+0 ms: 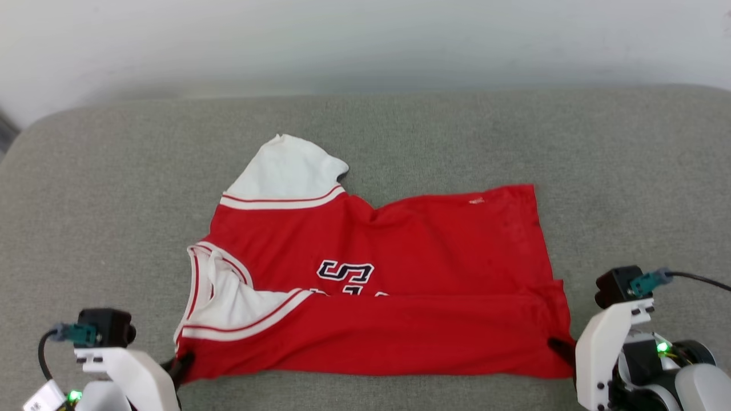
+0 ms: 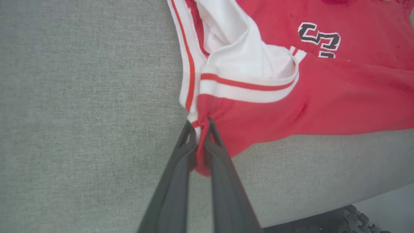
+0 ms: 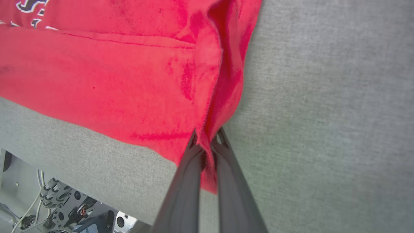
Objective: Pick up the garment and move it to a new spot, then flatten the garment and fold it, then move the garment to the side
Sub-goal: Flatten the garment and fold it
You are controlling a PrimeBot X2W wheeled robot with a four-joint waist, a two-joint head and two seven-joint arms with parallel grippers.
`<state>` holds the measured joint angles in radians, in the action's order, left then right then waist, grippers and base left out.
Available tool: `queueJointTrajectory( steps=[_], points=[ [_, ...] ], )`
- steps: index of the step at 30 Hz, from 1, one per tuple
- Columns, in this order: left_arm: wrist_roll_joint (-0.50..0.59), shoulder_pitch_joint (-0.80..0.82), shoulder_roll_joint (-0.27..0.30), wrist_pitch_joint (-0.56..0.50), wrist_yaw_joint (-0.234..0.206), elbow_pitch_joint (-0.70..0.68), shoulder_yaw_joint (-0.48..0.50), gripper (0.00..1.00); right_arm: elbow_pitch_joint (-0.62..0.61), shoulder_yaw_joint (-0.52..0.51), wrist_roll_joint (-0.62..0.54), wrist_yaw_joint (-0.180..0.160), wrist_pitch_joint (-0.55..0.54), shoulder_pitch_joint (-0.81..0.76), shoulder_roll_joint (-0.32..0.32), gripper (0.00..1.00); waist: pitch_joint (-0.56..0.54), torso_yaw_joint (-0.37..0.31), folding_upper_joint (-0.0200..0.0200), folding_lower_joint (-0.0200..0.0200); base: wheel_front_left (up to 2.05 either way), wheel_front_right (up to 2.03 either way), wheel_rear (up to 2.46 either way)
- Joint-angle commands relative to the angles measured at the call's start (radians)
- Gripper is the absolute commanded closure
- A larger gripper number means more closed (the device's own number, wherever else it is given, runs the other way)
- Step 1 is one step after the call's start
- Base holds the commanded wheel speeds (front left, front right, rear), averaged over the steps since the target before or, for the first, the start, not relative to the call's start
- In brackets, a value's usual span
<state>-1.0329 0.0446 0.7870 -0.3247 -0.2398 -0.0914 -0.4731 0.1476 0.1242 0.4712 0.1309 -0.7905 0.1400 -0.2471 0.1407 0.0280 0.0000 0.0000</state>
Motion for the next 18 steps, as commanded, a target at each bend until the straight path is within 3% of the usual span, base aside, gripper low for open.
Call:
queueJointTrajectory(
  steps=[1,7,12,13,14,16,17,18],
  points=[
    [-0.01,-0.037,0.002,0.008,-0.014,-0.005,0.003,1.0,-0.025,-0.012,0.004,0.0,-0.009,-0.037,-0.008,1.0,-0.033,-0.001,0.0,0.0,0.0,0.0,0.0],
    [-0.048,-0.111,-0.021,0.018,-0.033,0.018,0.003,1.0,-0.065,-0.061,-0.004,0.0,-0.042,-0.128,0.015,1.0,-0.068,-0.002,0.0,0.0,0.0,0.0,0.0],
    [-0.083,-0.136,-0.05,0.021,-0.017,0.054,-0.001,1.0,-0.056,-0.078,-0.009,0.0,-0.051,-0.171,0.037,1.0,-0.071,-0.004,0.0,0.0,0.0,0.0,0.0],
    [-0.089,-0.139,-0.062,0.025,-0.012,0.067,-0.002,1.0,-0.049,-0.082,-0.004,0.0,-0.048,-0.178,0.045,0.67,-0.072,-0.005,0.0,0.0,0.0,0.0,0.0],
    [-0.096,-0.14,-0.074,0.03,-0.006,0.082,-0.002,1.0,-0.043,-0.084,-0.001,0.0,-0.04,-0.183,0.05,0.0,-0.073,-0.005,0.0,0.0,0.0,0.0,0.0],
    [-0.1,-0.137,-0.094,0.04,0.007,0.11,-0.008,0.55,-0.036,-0.083,0.004,0.0,-0.015,-0.192,0.057,0.0,-0.08,-0.005,0.0,0.0,0.0,0.0,0.0],
    [-0.097,-0.133,-0.102,0.049,0.012,0.122,-0.012,0.0,-0.037,-0.082,0.007,0.0,0.007,-0.196,0.061,0.0,-0.085,-0.004,0.0,0.0,0.0,0.0,0.0],
    [-0.092,-0.129,-0.109,0.059,0.017,0.129,-0.012,0.0,-0.039,-0.076,0.009,0.0,0.026,-0.204,0.062,0.0,-0.09,-0.002,0.0,0.0,0.0,0.0,0.0]
  ],
)
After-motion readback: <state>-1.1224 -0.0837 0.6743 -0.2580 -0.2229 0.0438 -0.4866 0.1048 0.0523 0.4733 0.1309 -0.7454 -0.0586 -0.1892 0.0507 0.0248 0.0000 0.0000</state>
